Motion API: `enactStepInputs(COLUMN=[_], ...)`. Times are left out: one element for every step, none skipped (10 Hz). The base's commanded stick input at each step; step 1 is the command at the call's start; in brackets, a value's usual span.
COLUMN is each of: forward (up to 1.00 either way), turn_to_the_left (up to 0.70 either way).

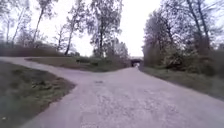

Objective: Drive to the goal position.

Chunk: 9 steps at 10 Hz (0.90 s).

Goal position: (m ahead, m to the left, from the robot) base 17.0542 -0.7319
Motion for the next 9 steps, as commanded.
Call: enactStepInputs(forward=[1.0, 1.0, 1.0, 1.0, 1.0, 1.0, 1.0, 1.0, 1.0], turn_to_the_left=[0.0, 0.0, 0.0, 0.0, 0.0, 0.0, 0.0, 0.0, 0.0])
